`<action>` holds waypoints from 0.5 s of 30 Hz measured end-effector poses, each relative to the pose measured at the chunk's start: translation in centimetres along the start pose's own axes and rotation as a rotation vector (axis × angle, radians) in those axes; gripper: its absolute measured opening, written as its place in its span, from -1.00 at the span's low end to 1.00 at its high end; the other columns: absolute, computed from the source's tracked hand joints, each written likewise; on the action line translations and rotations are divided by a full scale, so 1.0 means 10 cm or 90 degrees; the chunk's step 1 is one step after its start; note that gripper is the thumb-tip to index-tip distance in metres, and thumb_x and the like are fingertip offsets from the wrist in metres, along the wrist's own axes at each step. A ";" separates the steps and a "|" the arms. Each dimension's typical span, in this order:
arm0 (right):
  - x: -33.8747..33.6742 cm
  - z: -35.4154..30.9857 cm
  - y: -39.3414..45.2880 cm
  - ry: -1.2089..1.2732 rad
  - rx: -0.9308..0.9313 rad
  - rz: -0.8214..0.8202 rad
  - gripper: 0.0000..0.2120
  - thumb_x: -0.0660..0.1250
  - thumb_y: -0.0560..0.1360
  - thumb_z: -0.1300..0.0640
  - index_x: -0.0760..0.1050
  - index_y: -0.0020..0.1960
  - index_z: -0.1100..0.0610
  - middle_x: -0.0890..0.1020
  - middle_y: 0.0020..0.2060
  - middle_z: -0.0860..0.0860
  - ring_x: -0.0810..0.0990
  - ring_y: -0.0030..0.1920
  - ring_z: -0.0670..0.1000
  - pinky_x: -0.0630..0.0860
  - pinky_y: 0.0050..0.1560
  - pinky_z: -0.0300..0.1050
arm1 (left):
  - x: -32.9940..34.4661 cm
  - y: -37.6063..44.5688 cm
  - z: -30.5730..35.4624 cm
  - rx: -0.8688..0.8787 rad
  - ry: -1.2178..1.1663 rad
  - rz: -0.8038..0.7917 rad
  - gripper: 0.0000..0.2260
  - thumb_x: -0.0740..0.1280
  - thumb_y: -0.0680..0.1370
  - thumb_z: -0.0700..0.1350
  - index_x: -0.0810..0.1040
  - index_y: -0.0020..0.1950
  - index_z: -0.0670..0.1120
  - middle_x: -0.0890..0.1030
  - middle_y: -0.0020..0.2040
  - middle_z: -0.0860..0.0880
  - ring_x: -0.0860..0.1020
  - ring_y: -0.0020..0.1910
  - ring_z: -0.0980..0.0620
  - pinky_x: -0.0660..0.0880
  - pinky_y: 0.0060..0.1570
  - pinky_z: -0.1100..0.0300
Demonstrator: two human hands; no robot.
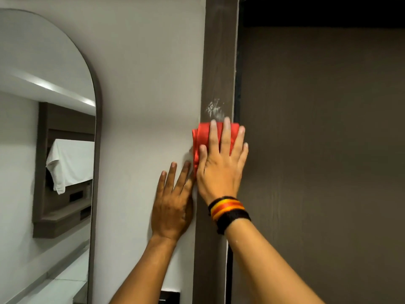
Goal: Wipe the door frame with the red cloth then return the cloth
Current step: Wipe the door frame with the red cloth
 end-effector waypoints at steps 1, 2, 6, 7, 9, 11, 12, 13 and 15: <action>-0.03 -0.01 0.08 -0.001 -0.002 0.002 -0.43 -0.04 0.68 -0.12 -0.05 0.66 -0.05 -0.02 0.67 0.02 -0.12 0.66 0.23 0.04 0.60 0.33 | 0.00 0.00 0.00 0.002 -0.003 -0.003 -0.39 0.21 0.68 -0.10 0.04 0.69 -0.01 0.12 0.71 -0.03 0.04 0.71 -0.15 0.02 0.68 -0.14; -0.03 -0.01 0.08 0.000 -0.012 0.005 -0.43 -0.05 0.68 -0.12 -0.06 0.66 -0.05 -0.03 0.68 0.02 -0.12 0.66 0.23 0.04 0.61 0.33 | -0.01 0.00 0.00 0.003 -0.004 -0.004 -0.38 0.22 0.68 -0.11 0.04 0.69 -0.01 0.12 0.71 -0.03 0.04 0.71 -0.15 0.04 0.68 -0.15; 0.05 0.10 -0.48 -0.011 0.018 -0.016 -0.43 -0.09 0.69 -0.12 -0.08 0.66 -0.05 -0.05 0.68 0.02 -0.15 0.66 0.21 0.07 0.60 0.33 | -0.02 0.01 0.01 -0.011 0.002 -0.015 -0.35 0.31 0.66 -0.03 0.10 0.69 -0.06 0.12 0.71 -0.05 0.06 0.70 -0.15 0.11 0.66 -0.17; 0.08 0.12 -0.55 -0.012 0.030 -0.027 -0.43 -0.10 0.69 -0.13 -0.08 0.66 -0.05 -0.05 0.68 0.02 -0.15 0.66 0.21 0.07 0.60 0.33 | -0.03 0.00 0.01 -0.012 0.003 -0.019 -0.35 0.31 0.66 -0.01 0.11 0.68 -0.07 0.14 0.70 -0.05 0.07 0.70 -0.15 0.12 0.66 -0.18; 0.08 0.08 -0.38 -0.002 0.026 -0.026 -0.43 -0.08 0.69 -0.13 -0.07 0.66 -0.05 -0.05 0.68 0.02 -0.15 0.66 0.22 0.04 0.61 0.33 | -0.04 -0.01 0.02 -0.009 0.004 -0.013 -0.36 0.30 0.66 -0.01 0.12 0.68 -0.06 0.17 0.69 -0.06 0.08 0.70 -0.15 0.13 0.66 -0.17; 0.02 -0.02 0.01 0.006 0.007 -0.015 -0.42 -0.05 0.68 -0.13 -0.08 0.66 -0.07 -0.07 0.68 0.02 -0.16 0.66 0.23 -0.02 0.61 0.33 | -0.02 -0.03 0.01 -0.005 -0.001 -0.011 -0.40 0.24 0.67 -0.09 0.10 0.69 -0.03 0.17 0.70 -0.05 0.08 0.70 -0.15 0.07 0.68 -0.13; -0.03 -0.08 0.25 0.007 -0.004 -0.012 -0.41 -0.04 0.67 -0.13 -0.09 0.66 -0.07 -0.08 0.68 0.02 -0.17 0.66 0.23 -0.04 0.61 0.33 | -0.02 -0.03 0.01 -0.005 -0.004 -0.007 -0.42 0.19 0.67 -0.12 0.10 0.69 -0.01 0.18 0.70 -0.04 0.08 0.70 -0.15 0.04 0.68 -0.11; -0.07 -0.12 0.45 0.006 -0.009 -0.008 -0.41 -0.04 0.67 -0.13 -0.10 0.66 -0.07 -0.10 0.68 0.02 -0.18 0.66 0.23 -0.05 0.61 0.34 | -0.02 -0.04 0.00 -0.004 -0.005 -0.007 -0.43 0.15 0.67 -0.13 0.10 0.69 0.00 0.18 0.69 -0.04 0.08 0.70 -0.16 0.02 0.69 -0.10; -0.12 -0.14 0.63 0.004 -0.021 -0.010 -0.41 -0.06 0.68 -0.13 -0.13 0.66 -0.07 -0.14 0.67 0.01 -0.22 0.66 0.22 -0.07 0.62 0.33 | 0.00 -0.02 -0.01 -0.003 0.001 -0.012 -0.45 0.10 0.68 -0.13 0.10 0.69 0.00 0.18 0.69 -0.04 0.08 0.70 -0.16 0.06 0.68 -0.12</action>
Point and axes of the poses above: each hand's wrist, its own y-axis towards the middle knuckle, its own x-axis out of the palm, z = x × y, the point moved 7 cm from there along y, towards the middle knuckle
